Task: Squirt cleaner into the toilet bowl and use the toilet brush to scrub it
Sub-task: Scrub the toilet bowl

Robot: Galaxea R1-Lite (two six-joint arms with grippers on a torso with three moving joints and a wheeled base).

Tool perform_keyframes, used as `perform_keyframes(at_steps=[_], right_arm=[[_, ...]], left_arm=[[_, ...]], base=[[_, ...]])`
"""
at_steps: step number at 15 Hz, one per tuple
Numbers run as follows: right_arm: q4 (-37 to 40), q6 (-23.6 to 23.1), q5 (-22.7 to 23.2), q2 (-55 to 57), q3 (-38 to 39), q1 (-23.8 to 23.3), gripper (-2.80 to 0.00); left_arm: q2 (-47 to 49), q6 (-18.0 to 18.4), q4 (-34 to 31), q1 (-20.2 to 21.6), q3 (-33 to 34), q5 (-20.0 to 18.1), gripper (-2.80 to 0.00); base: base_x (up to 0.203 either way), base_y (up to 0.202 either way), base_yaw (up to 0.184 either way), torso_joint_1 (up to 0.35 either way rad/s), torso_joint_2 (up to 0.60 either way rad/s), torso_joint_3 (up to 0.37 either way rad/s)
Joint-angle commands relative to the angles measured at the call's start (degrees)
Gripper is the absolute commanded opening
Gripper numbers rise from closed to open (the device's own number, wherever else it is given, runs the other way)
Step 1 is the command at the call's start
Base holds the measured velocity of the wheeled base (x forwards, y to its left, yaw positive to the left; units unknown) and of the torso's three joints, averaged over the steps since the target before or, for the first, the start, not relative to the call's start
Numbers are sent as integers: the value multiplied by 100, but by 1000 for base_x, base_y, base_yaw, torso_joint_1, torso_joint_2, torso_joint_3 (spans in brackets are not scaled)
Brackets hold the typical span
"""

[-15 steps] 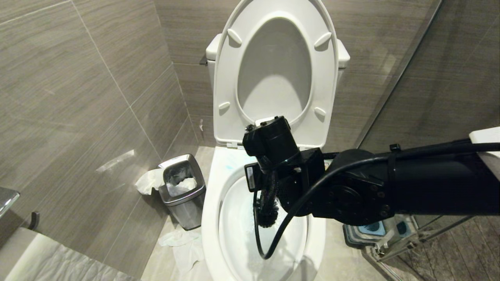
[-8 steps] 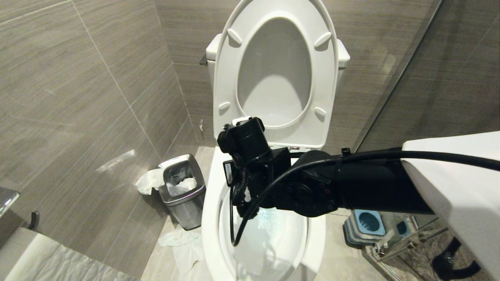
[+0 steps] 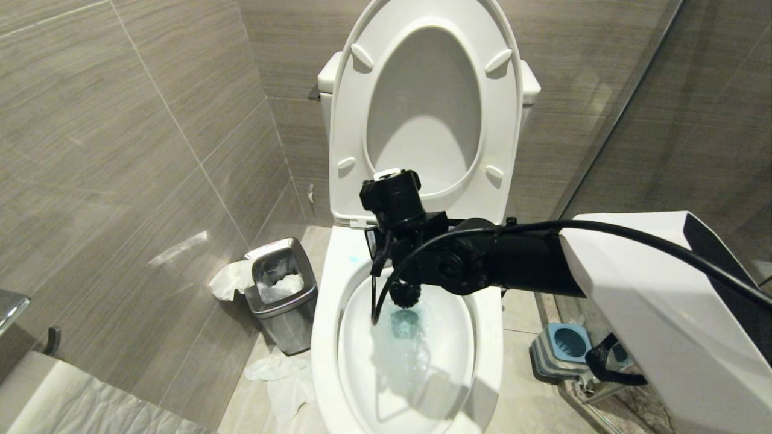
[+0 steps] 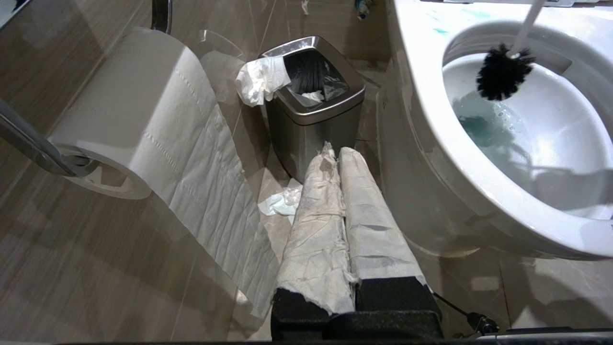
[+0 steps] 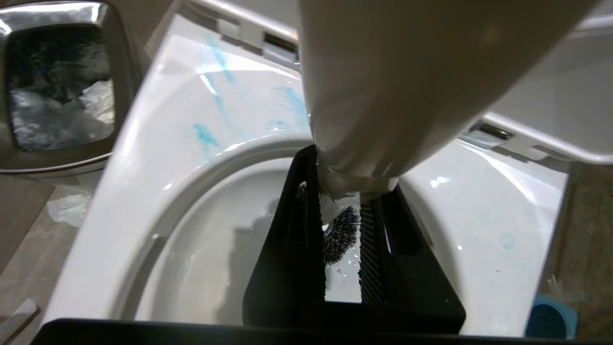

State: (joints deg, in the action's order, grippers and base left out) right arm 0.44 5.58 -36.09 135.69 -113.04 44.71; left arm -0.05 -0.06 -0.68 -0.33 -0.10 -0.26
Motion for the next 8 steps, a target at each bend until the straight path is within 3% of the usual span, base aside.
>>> perform_keyframes(at_steps=[1,4,8], right_arm=[[28,9,2,-399,351,-143,-280],[9,121,58,-1179,1625,-153,-280],[-80,803,100,-2196,3038,292,-280]], left_arm=[[5,-3,-2,-2,1,-1,-280],[5,-3,-2,-2,1,-1,-280],[5,-3,-2,-2,1,-1,-280]], base=[[0,0,0,0,0,0],[0,0,0,0,0,0],[0,0,0,0,0,0]])
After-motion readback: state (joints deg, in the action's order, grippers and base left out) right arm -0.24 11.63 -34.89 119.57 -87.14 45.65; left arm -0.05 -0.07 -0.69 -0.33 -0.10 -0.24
